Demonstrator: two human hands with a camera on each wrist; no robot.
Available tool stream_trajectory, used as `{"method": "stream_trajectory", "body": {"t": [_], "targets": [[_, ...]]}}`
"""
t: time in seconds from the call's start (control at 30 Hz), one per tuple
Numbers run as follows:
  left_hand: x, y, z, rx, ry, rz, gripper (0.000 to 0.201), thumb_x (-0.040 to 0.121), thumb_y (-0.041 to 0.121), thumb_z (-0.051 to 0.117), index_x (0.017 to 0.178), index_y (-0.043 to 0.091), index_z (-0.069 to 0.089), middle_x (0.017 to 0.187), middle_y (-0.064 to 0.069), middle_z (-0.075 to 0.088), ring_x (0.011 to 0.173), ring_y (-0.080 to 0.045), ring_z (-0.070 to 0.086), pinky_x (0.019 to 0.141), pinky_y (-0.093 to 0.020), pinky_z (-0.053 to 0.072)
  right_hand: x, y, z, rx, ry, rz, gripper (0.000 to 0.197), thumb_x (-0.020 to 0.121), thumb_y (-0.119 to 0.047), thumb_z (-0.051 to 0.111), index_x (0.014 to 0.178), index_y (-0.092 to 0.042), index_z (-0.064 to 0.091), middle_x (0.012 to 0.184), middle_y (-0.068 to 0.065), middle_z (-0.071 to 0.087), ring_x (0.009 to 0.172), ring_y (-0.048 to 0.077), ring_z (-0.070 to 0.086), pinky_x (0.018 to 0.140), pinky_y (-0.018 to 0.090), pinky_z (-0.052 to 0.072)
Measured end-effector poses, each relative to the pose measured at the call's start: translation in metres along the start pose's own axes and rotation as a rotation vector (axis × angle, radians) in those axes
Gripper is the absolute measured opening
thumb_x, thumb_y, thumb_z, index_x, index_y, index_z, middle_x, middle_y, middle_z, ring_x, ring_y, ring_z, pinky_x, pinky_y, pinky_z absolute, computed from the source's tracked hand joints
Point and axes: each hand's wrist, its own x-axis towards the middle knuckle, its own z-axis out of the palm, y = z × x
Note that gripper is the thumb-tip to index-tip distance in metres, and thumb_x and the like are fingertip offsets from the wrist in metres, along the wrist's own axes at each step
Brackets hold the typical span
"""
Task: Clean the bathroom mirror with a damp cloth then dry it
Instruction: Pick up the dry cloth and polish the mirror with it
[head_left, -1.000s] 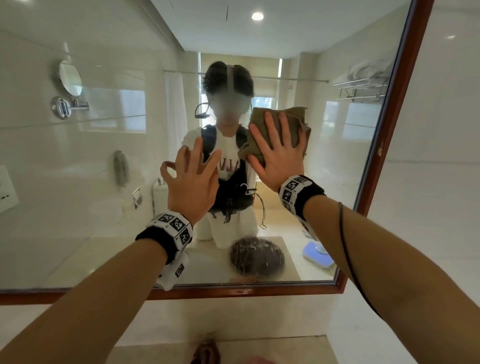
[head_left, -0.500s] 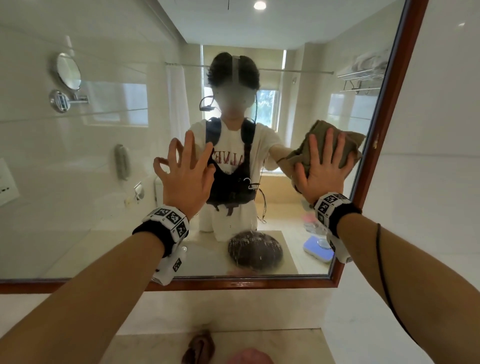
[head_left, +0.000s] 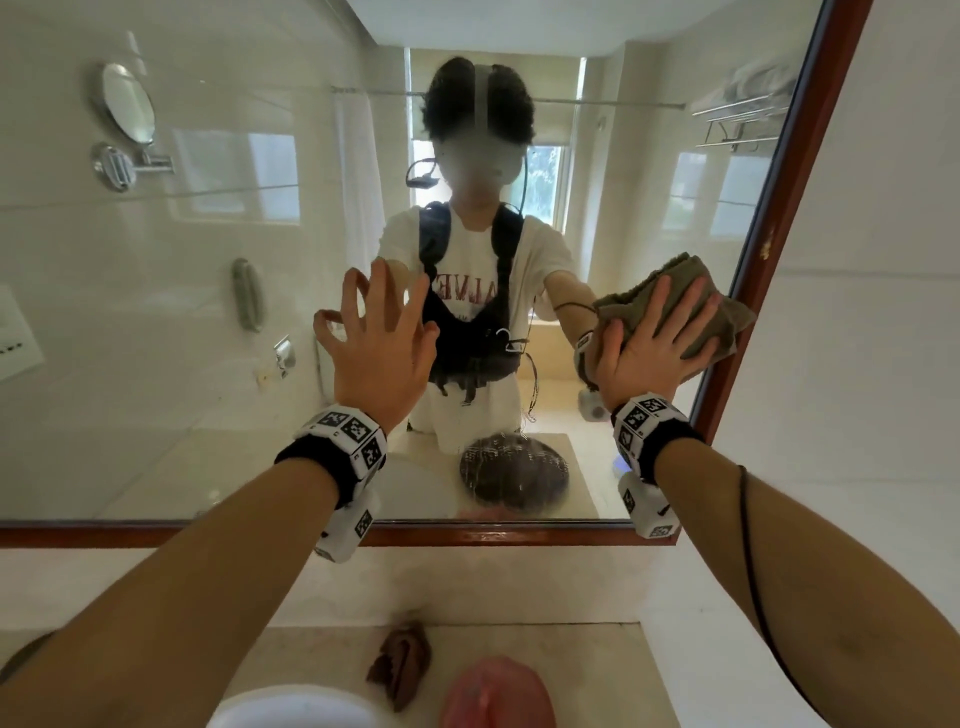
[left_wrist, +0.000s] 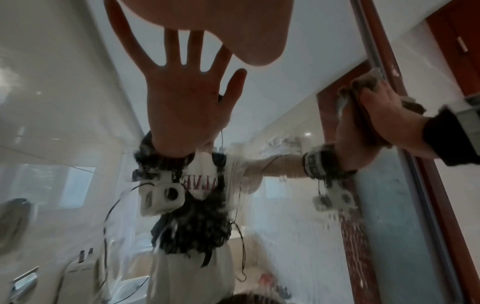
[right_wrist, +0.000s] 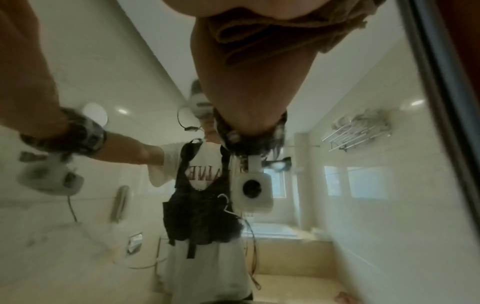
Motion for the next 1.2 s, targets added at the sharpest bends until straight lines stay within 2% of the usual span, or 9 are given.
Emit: {"method": "stream_trajectory", "body": {"t": [0.13,0.23,0.4,0.53,0.67,0.8,0.9,1.07,1.2], "targets": [[-0.019,-0.011,0.003,-0.002,-0.061,0.060,0.054,0.101,0.047,0.042,0.152,0.033,0.030,0.161,-0.014,0.021,0.145,-0.037,0.020,0.104,-0.068,0.029,-0.018,-0.019,0.004,0.051,0.002,0.052,0.070,0.093,-0.049,0.032,0.152,-0.018,0.014,0.158,0.020,0.015,0.144,0.042,0.013,0.108,0.065,0.017],[-0.020,-0.019,-0.005,-0.061,-0.076,0.055,0.047,0.099,0.043,0.045,0.145,0.032,0.041,0.159,-0.013,0.024,0.144,-0.034,0.024,0.105,-0.064,0.030,-0.033,-0.039,0.006,0.048,-0.015,-0.010,0.069,0.093,-0.050,0.031,0.152,-0.019,0.015,0.157,0.021,0.017,0.144,0.043,0.013,0.108,0.064,0.015],[-0.028,-0.051,-0.014,-0.080,-0.125,-0.041,0.052,0.092,0.042,0.048,0.142,0.032,0.040,0.158,-0.013,0.024,0.142,-0.037,0.027,0.103,-0.065,0.032,-0.053,-0.092,0.012,0.039,-0.073,-0.115,0.070,0.093,-0.051,0.035,0.153,-0.025,0.013,0.159,0.016,0.013,0.145,0.041,0.009,0.109,0.065,0.013],[-0.036,-0.093,-0.018,-0.070,-0.137,-0.092,0.054,0.091,0.039,0.053,0.142,0.030,0.039,0.158,-0.014,0.023,0.144,-0.039,0.024,0.103,-0.068,0.031,-0.061,-0.144,0.009,0.053,-0.107,-0.242,0.071,0.092,-0.052,0.038,0.153,-0.027,0.013,0.160,0.013,0.011,0.146,0.039,0.005,0.109,0.067,0.009],[-0.041,-0.122,-0.023,-0.092,-0.108,-0.119,0.055,0.090,0.035,0.058,0.141,0.029,0.040,0.158,-0.015,0.024,0.145,-0.038,0.022,0.104,-0.068,0.030,-0.073,-0.202,0.004,0.056,-0.182,-0.470,0.067,0.094,-0.056,0.034,0.153,-0.032,0.011,0.161,0.008,0.006,0.147,0.036,-0.001,0.108,0.067,-0.005],[-0.041,-0.141,-0.026,-0.136,-0.069,-0.121,0.057,0.089,0.033,0.057,0.142,0.028,0.038,0.159,-0.016,0.023,0.146,-0.038,0.022,0.106,-0.068,0.028,-0.094,-0.248,0.004,0.027,-0.203,-0.672,0.064,0.094,-0.054,0.037,0.151,-0.033,0.019,0.161,0.006,0.012,0.147,0.033,0.004,0.110,0.065,-0.002],[-0.038,-0.146,-0.026,-0.156,-0.063,-0.113,0.061,0.088,0.032,0.056,0.144,0.030,0.031,0.160,-0.016,0.021,0.146,-0.039,0.021,0.107,-0.067,0.027,-0.099,-0.250,0.006,0.010,-0.197,-0.726,0.061,0.094,-0.053,0.036,0.150,-0.033,0.022,0.161,0.004,0.014,0.147,0.033,0.005,0.111,0.062,-0.003],[-0.034,-0.127,-0.018,-0.191,-0.038,-0.078,0.065,0.091,0.033,0.056,0.150,0.030,0.030,0.162,-0.015,0.015,0.147,-0.038,0.016,0.108,-0.068,0.025,-0.079,-0.223,-0.001,-0.004,-0.220,-0.847,0.061,0.094,-0.055,0.036,0.150,-0.036,0.023,0.160,0.001,0.017,0.148,0.029,0.008,0.110,0.066,0.012],[-0.035,-0.089,-0.009,-0.198,-0.046,-0.028,0.061,0.092,0.036,0.054,0.150,0.030,0.035,0.163,-0.015,0.013,0.148,-0.036,0.013,0.110,-0.064,0.025,-0.057,-0.177,-0.006,-0.021,-0.171,-0.740,0.061,0.094,-0.055,0.037,0.150,-0.035,0.025,0.160,0.003,0.018,0.147,0.031,0.008,0.110,0.063,0.002]]}}
